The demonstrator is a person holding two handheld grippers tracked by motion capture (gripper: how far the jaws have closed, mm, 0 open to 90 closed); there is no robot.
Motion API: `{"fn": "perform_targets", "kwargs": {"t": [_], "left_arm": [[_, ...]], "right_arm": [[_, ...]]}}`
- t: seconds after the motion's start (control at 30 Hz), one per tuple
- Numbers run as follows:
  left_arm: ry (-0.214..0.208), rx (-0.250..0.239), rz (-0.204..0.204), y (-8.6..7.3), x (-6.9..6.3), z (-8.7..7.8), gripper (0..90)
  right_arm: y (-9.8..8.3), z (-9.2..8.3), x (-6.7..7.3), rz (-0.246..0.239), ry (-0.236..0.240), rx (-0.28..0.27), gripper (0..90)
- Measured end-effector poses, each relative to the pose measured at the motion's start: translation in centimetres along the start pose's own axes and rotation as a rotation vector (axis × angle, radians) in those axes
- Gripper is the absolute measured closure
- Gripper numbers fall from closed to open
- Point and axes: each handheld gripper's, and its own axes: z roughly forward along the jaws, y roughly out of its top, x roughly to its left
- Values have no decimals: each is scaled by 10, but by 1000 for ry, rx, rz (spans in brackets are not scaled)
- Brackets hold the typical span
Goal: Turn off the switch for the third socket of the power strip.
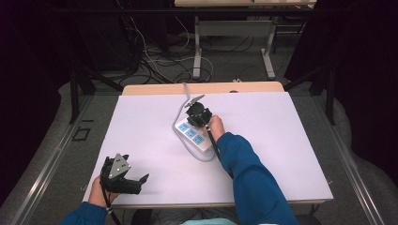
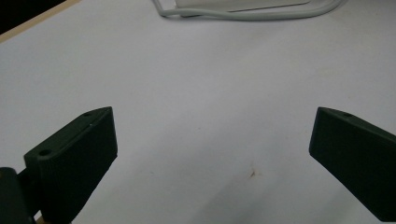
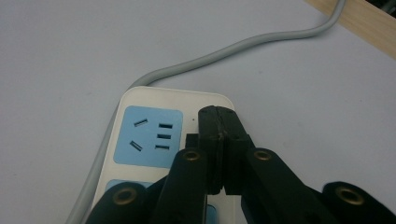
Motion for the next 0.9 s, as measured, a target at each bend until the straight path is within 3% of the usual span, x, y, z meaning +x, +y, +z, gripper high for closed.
{"fn": "perform_targets", "kwargs": {"t": [0.07,0.2,0.27,0.47,0.53,0.57,0.6,0.63,0.77,0.83,0.87,0.9], "left_arm": [[0,0,2,0,0,0,10],[-3,-3,-3,0,0,0,10],[-4,-3,-3,0,0,0,10],[-7,-4,-5,0,0,0,10],[-7,-4,-6,0,0,0,10],[-3,-6,-6,0,0,0,10],[0,-8,-4,-1,0,0,10],[1,-6,-5,-1,0,0,10],[-8,-3,-5,0,0,0,10],[2,2,7,0,1,-1,10],[-8,-2,-7,0,0,0,10],[-4,-10,-10,0,0,0,10]], "right_arm": [[0,0,0,-10,0,0,898],[0,-1,1,30,13,-3,858],[-1,-1,-1,15,15,-44,819],[1,-13,-1,45,33,-41,673],[0,-16,-4,28,40,-51,633],[0,-19,-3,52,42,-24,603],[-2,-18,-3,52,47,-68,570],[-2,-21,-3,55,57,-51,544],[-6,-27,-2,55,68,-86,360],[-7,-30,-1,64,74,-77,274],[-8,-33,-1,64,85,-61,241],[-9,-34,-1,59,90,-88,215]]}}
